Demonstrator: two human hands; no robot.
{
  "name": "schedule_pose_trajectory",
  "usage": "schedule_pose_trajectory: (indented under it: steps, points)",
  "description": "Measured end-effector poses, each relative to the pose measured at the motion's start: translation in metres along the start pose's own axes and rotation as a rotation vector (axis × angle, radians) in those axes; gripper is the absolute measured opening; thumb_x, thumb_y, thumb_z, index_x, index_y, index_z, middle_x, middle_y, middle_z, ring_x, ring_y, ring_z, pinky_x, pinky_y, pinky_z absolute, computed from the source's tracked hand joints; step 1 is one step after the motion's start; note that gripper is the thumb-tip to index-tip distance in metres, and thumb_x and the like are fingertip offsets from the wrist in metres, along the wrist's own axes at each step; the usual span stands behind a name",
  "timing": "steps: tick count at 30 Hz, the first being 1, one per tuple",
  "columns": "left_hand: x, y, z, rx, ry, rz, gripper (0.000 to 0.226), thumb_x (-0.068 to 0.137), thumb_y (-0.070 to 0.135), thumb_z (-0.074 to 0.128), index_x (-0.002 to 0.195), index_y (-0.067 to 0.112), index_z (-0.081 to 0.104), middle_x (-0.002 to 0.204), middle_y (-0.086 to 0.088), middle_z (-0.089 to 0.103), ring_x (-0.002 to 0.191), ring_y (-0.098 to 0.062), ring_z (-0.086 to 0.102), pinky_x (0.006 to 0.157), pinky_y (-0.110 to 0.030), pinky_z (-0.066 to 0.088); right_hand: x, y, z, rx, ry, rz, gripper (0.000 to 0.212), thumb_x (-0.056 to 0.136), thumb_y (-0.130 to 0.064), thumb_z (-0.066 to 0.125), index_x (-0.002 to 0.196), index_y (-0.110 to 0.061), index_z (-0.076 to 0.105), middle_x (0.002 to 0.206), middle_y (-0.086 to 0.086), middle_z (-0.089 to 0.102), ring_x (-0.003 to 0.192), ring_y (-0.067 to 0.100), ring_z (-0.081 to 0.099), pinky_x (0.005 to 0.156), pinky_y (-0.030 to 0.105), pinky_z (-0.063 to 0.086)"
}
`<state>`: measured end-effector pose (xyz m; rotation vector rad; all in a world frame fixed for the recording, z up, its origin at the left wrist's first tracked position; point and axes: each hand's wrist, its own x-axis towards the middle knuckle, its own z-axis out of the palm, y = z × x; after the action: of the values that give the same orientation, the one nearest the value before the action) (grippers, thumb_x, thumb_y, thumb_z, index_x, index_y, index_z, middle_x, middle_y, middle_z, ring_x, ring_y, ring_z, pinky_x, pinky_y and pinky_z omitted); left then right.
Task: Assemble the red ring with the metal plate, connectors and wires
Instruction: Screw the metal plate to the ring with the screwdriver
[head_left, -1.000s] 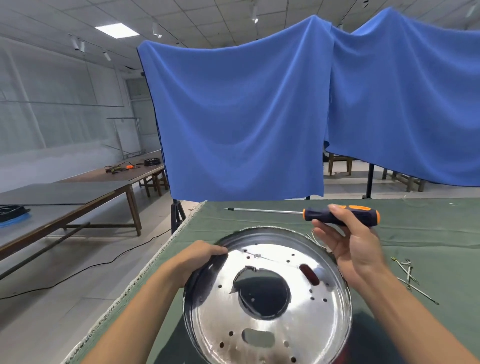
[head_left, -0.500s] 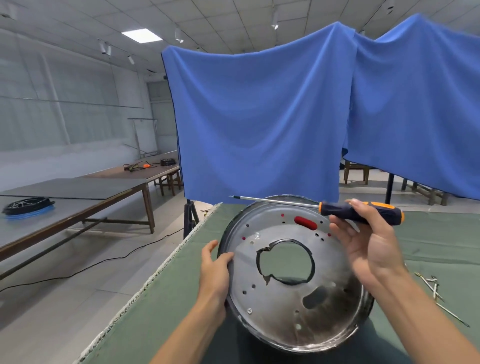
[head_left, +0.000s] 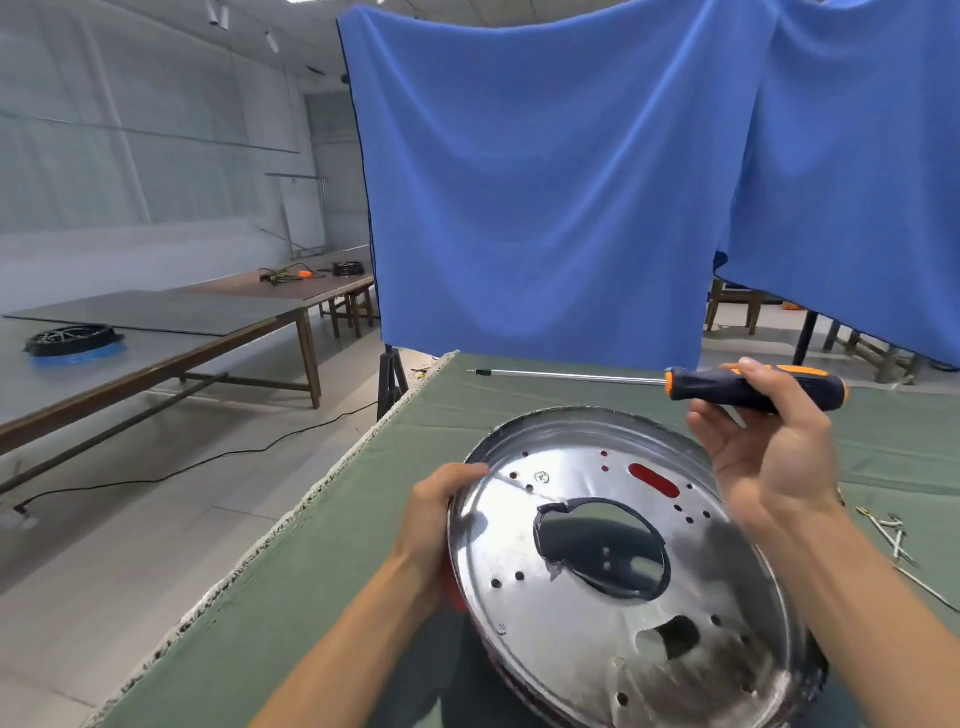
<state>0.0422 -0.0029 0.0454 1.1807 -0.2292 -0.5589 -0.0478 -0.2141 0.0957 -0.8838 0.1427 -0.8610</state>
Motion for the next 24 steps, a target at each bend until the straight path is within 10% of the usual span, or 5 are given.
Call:
schedule_pose_trajectory:
  steps: [6,12,21,24]
  points:
    - [0.009,0.010,-0.018,0.157,-0.061,-0.137,0.023,0.070,0.034,0.065,0.073,0.011,0.067,0.061,-0.005,0.059,0.047,-0.015,0.055,0.046,-0.019,0.047,-0.002,0.005,-0.001,-0.043,0.010,0.015,0.015,0.090,-0.016,0.057,0.075,-0.015,0.057,0.062,-0.004,0.063,0.050,0.014,0.060,0.049,0.020,0.053]
    - [0.012,0.008,-0.030,0.301,-0.123,-0.175,0.034,0.081,-0.001,0.055,0.055,0.016,0.070,0.067,-0.007,0.065,0.058,-0.013,0.065,0.059,-0.020,0.055,-0.003,0.003,0.005,-0.077,-0.037,0.008,0.012,0.090,-0.015,0.056,0.078,-0.013,0.057,0.062,-0.005,0.062,0.050,0.013,0.058,0.049,0.020,0.053]
    - [0.006,0.010,-0.013,0.411,-0.027,0.137,0.051,0.082,-0.005,0.047,0.038,0.021,0.043,0.046,0.008,0.035,0.042,-0.006,0.034,0.043,-0.016,0.028,-0.007,-0.018,0.009,-0.057,-0.086,-0.051,0.022,0.092,-0.016,0.052,0.071,-0.016,0.060,0.061,-0.005,0.062,0.048,0.012,0.059,0.048,0.019,0.052]
    - [0.001,0.014,-0.006,0.447,0.000,0.306,0.022,0.069,0.008,0.052,0.049,0.017,0.048,0.053,0.004,0.042,0.051,-0.011,0.037,0.048,-0.021,0.030,-0.007,-0.027,0.012,-0.036,-0.112,-0.078,0.041,0.093,-0.018,0.050,0.056,-0.022,0.067,0.061,-0.006,0.062,0.049,0.011,0.059,0.049,0.018,0.050]
